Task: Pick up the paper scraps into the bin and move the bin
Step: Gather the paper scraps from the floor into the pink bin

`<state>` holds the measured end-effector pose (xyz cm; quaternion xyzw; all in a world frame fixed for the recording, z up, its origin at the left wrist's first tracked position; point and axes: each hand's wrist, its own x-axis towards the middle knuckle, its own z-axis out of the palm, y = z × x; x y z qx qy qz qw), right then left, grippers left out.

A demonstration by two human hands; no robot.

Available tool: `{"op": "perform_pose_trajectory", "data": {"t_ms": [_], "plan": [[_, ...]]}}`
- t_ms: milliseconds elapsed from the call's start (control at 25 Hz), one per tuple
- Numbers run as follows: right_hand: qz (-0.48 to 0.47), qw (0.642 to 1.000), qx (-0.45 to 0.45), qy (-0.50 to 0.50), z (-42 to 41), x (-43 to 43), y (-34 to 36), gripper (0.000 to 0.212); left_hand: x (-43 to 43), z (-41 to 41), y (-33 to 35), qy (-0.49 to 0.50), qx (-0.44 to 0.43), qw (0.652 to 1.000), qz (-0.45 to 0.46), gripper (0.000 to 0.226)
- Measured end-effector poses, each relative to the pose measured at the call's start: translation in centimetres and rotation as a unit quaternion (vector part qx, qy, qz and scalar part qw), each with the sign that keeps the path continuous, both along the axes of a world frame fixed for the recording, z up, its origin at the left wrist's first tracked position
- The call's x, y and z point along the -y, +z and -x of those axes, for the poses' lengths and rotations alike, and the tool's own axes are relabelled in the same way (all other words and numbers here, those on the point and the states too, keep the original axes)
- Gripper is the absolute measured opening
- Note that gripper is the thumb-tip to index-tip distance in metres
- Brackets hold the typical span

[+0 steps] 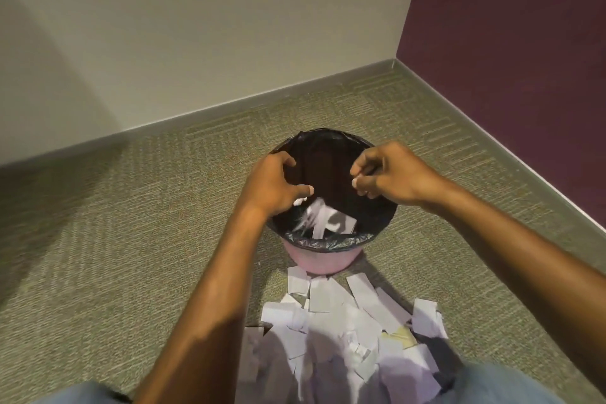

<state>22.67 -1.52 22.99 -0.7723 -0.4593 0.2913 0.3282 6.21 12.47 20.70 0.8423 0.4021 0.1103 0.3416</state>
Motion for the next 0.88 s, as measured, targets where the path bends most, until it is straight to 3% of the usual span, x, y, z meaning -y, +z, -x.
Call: {"op": "perform_pose_trajectory", "data": {"t_ms": [80,160,200,280,360,400,480,560,640,760,880], "plan": [[0.001,0.999,-0.028,0.028,-0.4,1.4,0.5,0.003,1.5,0.9,-0.1,0.057,0.099,0.992,-0.055,0.018],[0.053,0.992,-0.08,0.083,-1.5,3.5,0.7,0.006,2.5,2.8,-0.8,0.091,0.165,0.982,0.01,0.031],[0.099,0.982,-0.104,0.119,-2.1,4.7,0.4,0.007,2.8,4.1,-1.5,0.058,0.138,0.984,0.099,0.038],[0.196,0.954,-0.146,0.171,-3.0,6.7,-1.7,0.007,3.2,6.2,-3.4,-0.092,-0.072,0.957,0.265,0.034],[0.279,0.929,-0.152,0.191,-2.8,8.0,-6.2,0.009,3.9,6.9,-7.2,-0.192,-0.258,0.89,0.323,0.029],[0.313,0.921,-0.125,0.196,-2.4,8.3,-9.2,0.014,4.6,6.7,-9.5,-0.195,-0.282,0.887,0.309,0.028],[0.35,0.917,-0.036,0.191,-1.0,8.6,-14.9,0.033,6.5,5.7,-14.2,-0.169,-0.261,0.923,0.226,0.048],[0.38,0.908,0.037,0.171,0.6,8.9,-19.9,0.077,8.9,5.4,-18.3,-0.158,-0.252,0.943,0.147,0.086],[0.424,0.889,0.091,0.147,1.9,9.4,-23.8,0.114,11.3,5.5,-22.3,-0.17,-0.281,0.938,0.111,0.118],[0.434,0.883,0.121,0.132,3.9,9.9,-27.0,0.122,13.9,5.3,-25.1,-0.155,-0.346,0.917,0.123,0.117],[0.41,0.892,0.139,0.132,5.9,10.1,-28.2,0.102,15.0,6.2,-26.6,-0.137,-0.315,0.934,0.097,0.115]]}}
